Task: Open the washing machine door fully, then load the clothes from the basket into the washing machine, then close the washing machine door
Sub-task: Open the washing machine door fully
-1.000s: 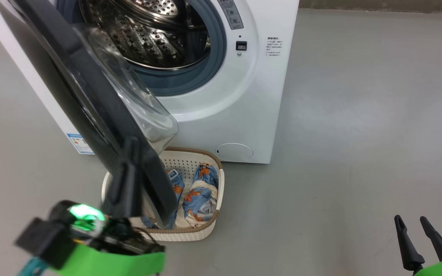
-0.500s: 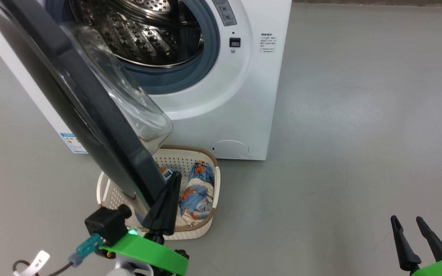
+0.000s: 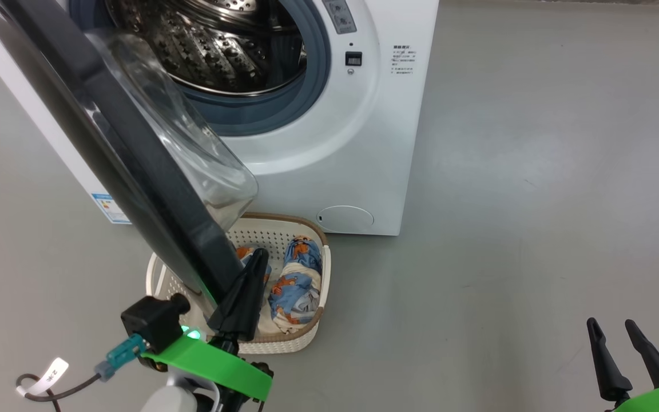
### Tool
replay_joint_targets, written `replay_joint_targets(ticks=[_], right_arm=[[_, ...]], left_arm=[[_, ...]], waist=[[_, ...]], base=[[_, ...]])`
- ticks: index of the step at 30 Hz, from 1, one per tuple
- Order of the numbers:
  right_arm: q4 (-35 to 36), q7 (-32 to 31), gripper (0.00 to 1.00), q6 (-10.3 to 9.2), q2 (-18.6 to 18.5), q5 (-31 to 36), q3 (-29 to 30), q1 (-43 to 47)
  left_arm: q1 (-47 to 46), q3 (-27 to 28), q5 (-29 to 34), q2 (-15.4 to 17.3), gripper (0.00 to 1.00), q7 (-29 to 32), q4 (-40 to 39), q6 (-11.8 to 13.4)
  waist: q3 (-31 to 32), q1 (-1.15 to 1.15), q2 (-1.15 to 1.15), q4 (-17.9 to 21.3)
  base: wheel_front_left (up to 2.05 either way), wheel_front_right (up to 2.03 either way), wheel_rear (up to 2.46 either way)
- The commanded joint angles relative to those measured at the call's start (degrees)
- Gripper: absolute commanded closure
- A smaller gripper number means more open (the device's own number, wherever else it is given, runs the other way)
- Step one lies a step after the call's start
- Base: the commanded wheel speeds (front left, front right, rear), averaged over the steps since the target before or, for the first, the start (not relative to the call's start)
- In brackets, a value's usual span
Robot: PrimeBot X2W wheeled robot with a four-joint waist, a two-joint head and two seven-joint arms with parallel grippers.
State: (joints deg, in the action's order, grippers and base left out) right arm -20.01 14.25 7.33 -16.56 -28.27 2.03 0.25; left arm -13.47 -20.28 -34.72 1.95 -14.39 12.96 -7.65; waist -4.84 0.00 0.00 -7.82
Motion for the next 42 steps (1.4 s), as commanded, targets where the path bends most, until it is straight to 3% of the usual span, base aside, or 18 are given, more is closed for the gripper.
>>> replay_joint_targets(ticks=[1,19,32,42], right_arm=[[1.6,0.7,0.0,0.16,-1.4,0.7,-0.8,-0.4],[2.0,0.7,0.0,0.16,-1.4,1.1,-1.2,-0.4],[2.3,0.7,0.0,0.16,-1.4,1.5,-1.3,-0.4],[2.5,0.7,0.0,0.16,-1.5,1.9,-0.8,-0.5]], left_arm=[[-2.0,3.1,-0.7,1.0,1.0,-0.6,-0.8,0.2],[3.5,8.0,0.4,0.9,1.0,-0.6,-2.6,0.2],[8.6,13.1,5.0,2.5,1.0,-0.6,-6.2,0.3],[12.0,18.1,7.3,3.9,1.0,-0.6,-9.9,3.0]], waist=[[0.0,0.0,0.0,-0.2],[0.1,0.0,0.0,-3.2],[-0.3,0.0,0.0,-6.8],[-0.7,0.0,0.0,-9.3]], base=[[0.0,0.0,0.0],[0.0,0.0,0.0],[0.0,0.0,0.0],[0.0,0.0,0.0]])
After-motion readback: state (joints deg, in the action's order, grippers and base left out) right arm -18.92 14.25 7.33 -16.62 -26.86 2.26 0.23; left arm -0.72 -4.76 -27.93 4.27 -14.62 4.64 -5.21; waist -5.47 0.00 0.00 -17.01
